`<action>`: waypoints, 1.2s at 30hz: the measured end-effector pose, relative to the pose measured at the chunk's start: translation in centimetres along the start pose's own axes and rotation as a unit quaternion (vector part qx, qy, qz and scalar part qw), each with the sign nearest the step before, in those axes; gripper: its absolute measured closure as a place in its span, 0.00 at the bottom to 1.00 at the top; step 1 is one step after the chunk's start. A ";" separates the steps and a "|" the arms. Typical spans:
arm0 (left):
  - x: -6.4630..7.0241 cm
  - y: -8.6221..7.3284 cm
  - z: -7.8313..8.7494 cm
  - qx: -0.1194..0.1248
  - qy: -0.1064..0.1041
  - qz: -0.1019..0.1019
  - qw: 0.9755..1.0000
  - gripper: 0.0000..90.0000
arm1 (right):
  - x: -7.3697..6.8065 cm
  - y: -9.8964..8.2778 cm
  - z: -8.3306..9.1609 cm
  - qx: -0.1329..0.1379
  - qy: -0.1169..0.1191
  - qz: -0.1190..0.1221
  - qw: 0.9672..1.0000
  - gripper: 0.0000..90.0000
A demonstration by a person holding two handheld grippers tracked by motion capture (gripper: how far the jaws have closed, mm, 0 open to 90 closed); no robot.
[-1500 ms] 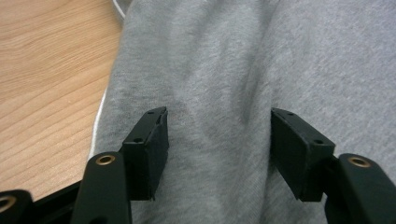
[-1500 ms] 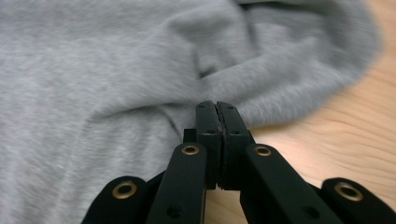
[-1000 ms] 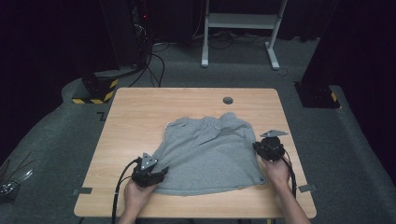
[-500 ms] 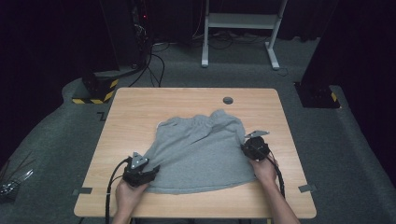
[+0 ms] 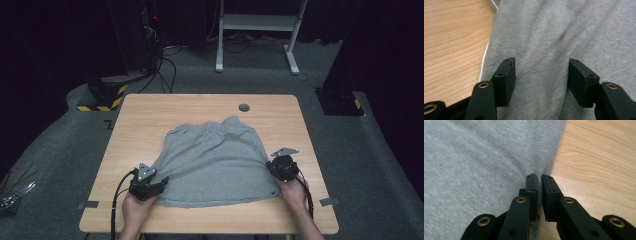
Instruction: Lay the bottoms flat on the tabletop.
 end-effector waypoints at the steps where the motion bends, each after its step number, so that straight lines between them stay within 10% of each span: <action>1: 0.0 0.0 0.0 0.000 -0.002 0.000 1.000 0.48 | 0.0 -0.2 0.3 -0.005 -0.001 -0.004 1.000 0.93; 9: 2.0 2.5 -1.5 -0.043 -0.004 -0.019 0.999 0.52 | -2.6 2.0 1.0 0.056 0.018 0.009 0.998 0.72; 13: 2.6 2.6 -2.1 -0.050 -0.014 -0.023 0.998 0.56 | -3.7 2.5 -0.8 0.038 0.035 0.018 0.998 0.69; 22: 2.8 2.0 -0.6 -0.105 -0.054 -0.060 0.991 0.74 | -2.4 -1.9 1.2 0.043 0.042 0.004 0.998 0.69; 27: 2.7 3.0 -1.3 -0.094 -0.058 -0.034 0.993 0.52 | -2.7 -2.0 1.8 0.027 0.038 0.011 0.999 0.68; 36: 1.2 5.2 -1.8 -0.050 -0.052 0.011 0.997 0.40 | -6.3 3.5 -0.4 0.076 0.057 0.042 0.995 0.64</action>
Point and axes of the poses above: each handheld gripper's, and its own axes: z roughly backward along the jaws, y roughly out of its top, x roughly to its right, the point moved 5 cm from there along -z, roughly forward along the jaws, and after that the axes turned 4 degrees about z, right-handed, at the moved point
